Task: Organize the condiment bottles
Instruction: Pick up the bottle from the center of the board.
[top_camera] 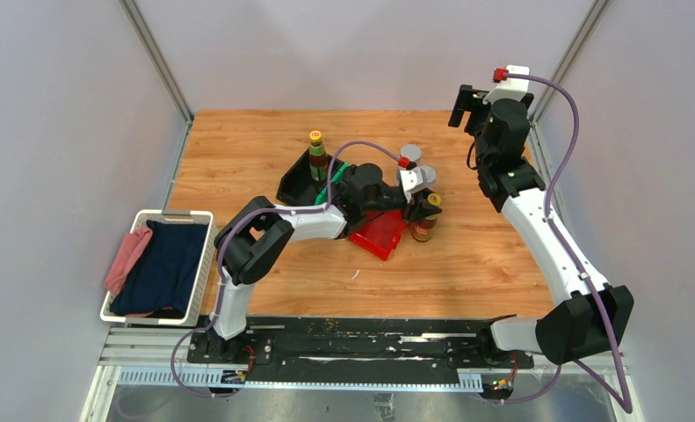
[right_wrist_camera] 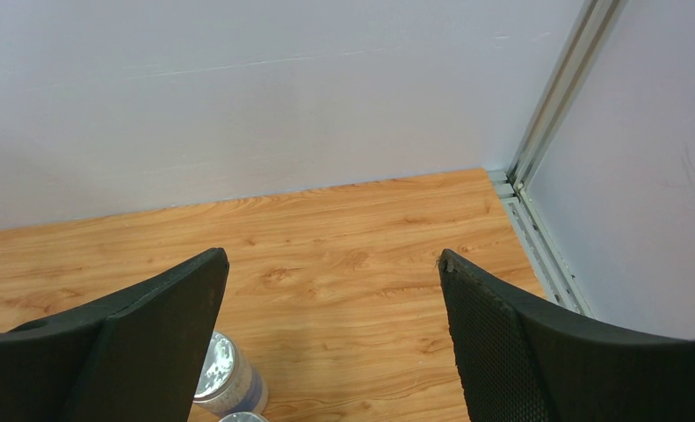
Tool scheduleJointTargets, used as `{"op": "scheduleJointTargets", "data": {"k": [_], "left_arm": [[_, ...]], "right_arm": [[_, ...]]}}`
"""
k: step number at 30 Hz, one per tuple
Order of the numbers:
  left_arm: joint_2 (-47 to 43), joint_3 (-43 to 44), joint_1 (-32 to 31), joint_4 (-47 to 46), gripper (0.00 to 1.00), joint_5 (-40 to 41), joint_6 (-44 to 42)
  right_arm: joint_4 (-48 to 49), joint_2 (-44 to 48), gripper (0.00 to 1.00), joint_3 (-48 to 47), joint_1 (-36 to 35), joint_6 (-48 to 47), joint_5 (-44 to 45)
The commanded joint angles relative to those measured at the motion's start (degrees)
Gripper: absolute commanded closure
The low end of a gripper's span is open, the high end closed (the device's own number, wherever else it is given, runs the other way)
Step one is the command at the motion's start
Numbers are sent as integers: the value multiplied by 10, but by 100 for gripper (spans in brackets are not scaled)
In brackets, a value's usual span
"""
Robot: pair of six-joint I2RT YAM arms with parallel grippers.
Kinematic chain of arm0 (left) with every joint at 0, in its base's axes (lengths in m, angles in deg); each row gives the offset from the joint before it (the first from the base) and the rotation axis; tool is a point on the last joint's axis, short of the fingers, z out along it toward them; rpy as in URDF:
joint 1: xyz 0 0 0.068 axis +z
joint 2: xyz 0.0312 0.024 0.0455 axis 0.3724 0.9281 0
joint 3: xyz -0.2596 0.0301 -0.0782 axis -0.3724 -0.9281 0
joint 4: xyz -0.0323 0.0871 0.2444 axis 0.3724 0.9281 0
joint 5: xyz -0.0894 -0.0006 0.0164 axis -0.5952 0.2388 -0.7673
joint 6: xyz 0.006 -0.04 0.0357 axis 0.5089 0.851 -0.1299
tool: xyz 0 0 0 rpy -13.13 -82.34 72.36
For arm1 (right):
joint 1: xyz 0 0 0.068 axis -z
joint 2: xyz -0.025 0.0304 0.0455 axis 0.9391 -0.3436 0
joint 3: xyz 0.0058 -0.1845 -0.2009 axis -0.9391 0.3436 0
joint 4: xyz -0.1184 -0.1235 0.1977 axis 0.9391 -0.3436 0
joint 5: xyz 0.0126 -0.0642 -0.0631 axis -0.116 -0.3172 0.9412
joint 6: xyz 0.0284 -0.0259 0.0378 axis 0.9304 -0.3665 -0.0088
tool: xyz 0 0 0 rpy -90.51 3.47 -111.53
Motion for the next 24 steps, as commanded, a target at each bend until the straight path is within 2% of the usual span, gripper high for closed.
{"op": "scheduleJointTargets", "data": {"k": [1, 5, 8, 9, 16, 24], "left_arm": [[10, 15, -6, -5, 65, -1, 0], [11, 15, -6, -5, 77, 1, 4], [14, 17, -6, -5, 97, 6, 12], [14, 17, -6, -5, 100, 10, 14], [13, 14, -6, -3, 100, 36, 38], [15, 16, -6, -2, 100, 28, 64]], "right_arm": [[15, -4, 7, 3, 4, -8, 14], [16, -4, 7, 0, 4, -9, 14], [16, -4, 7, 0, 4, -9, 15], [16, -4, 7, 0, 4, -10, 15], [16, -4, 7, -1, 3, -10, 15], [17, -5, 7, 2, 4, -10, 15]]}}
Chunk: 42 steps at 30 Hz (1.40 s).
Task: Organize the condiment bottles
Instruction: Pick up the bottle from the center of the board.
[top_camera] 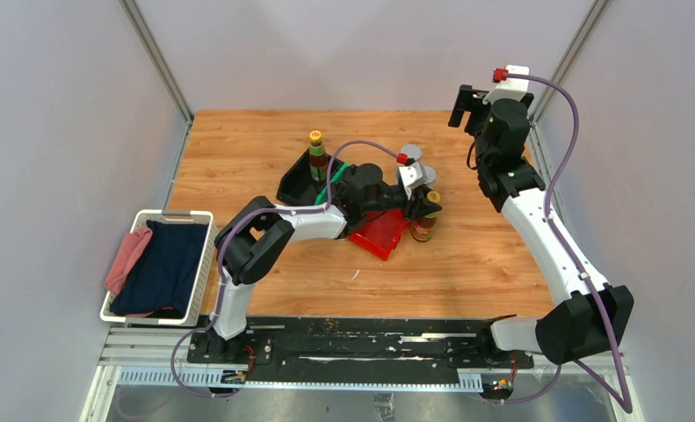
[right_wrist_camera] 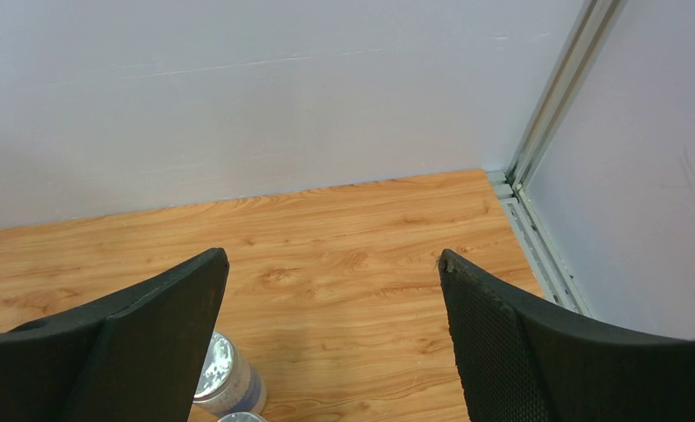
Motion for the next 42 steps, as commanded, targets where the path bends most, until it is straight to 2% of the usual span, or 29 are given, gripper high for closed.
{"op": "scheduleJointTargets", "data": {"k": [1, 42], "left_arm": [[12, 15, -4, -2, 100, -3, 20], [-62, -11, -16, -2, 100, 12, -15]], "right_arm": [[17, -5, 7, 2, 4, -7, 15], [29, 8, 7, 20, 4, -2, 12]]}}
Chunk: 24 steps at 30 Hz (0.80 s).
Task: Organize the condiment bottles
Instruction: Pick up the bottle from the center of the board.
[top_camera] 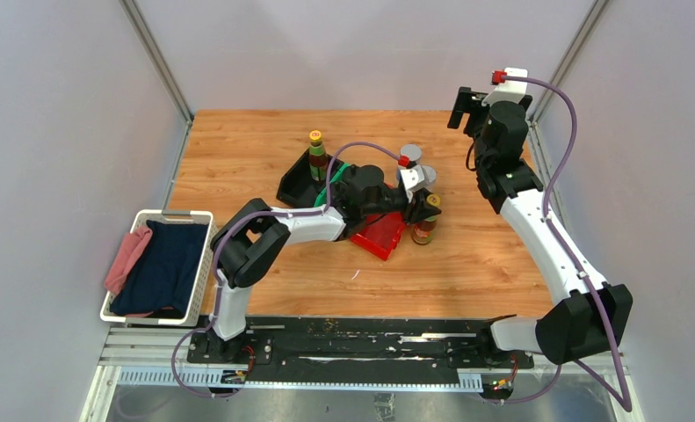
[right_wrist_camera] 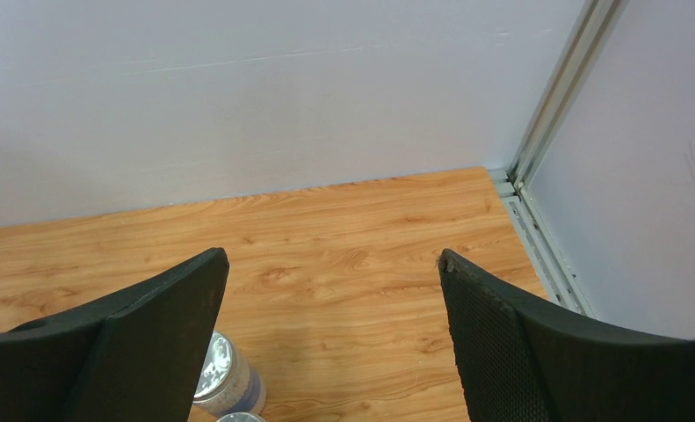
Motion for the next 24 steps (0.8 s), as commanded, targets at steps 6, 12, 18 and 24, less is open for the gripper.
{"op": "scheduleJointTargets", "data": {"k": [6, 12, 18, 24], "left_arm": [[-49, -1, -6, -29, 100, 0, -11], [-56, -2, -6, -29, 100, 4, -14], [-62, -1, -6, -29, 100, 7, -14], [-66, 2, -6, -29, 100, 9, -14]], "right_arm": [[15, 8, 7, 5, 4, -5, 13], [15, 5, 7, 4, 4, -5, 14], [16, 3, 7, 3, 3, -7, 14], [17, 1, 7, 3, 4, -6, 12]]}}
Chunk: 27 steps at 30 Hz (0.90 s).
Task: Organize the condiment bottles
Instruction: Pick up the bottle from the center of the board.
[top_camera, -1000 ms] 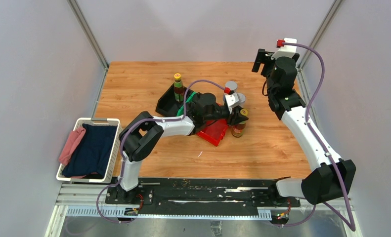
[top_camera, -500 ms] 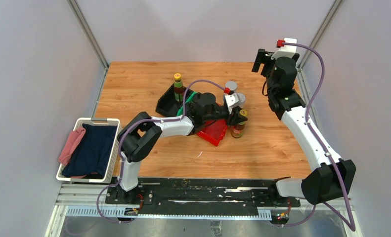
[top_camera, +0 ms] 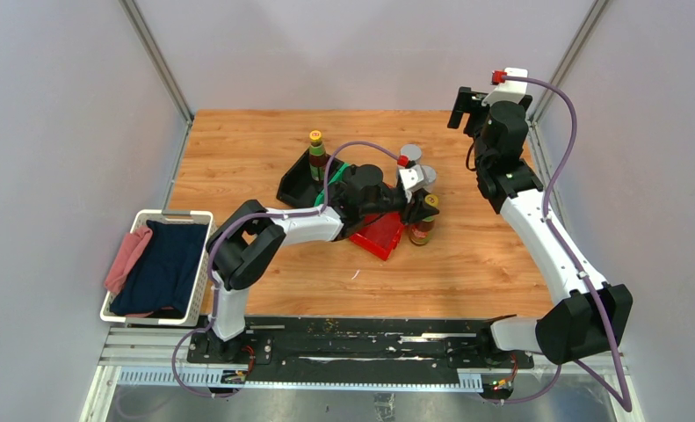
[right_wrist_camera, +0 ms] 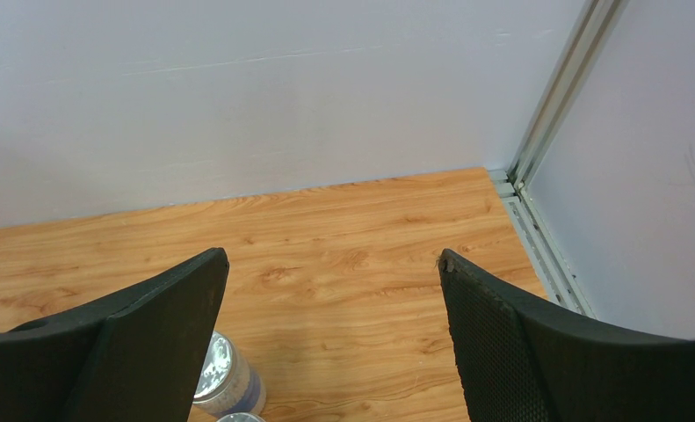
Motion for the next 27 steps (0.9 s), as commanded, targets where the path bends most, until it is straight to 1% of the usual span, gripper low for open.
{"op": "scheduleJointTargets", "data": {"k": [1, 15, 27], "left_arm": [[-48, 9, -6, -54, 100, 2, -5], [-70, 10, -6, -54, 100, 4, -17], [-96, 12, -6, -26, 100, 0, -25]], "right_arm": [[17, 2, 7, 4, 4, -6, 12], [17, 1, 7, 5, 4, -7, 14], [17, 2, 7, 6, 4, -7, 14]]}}
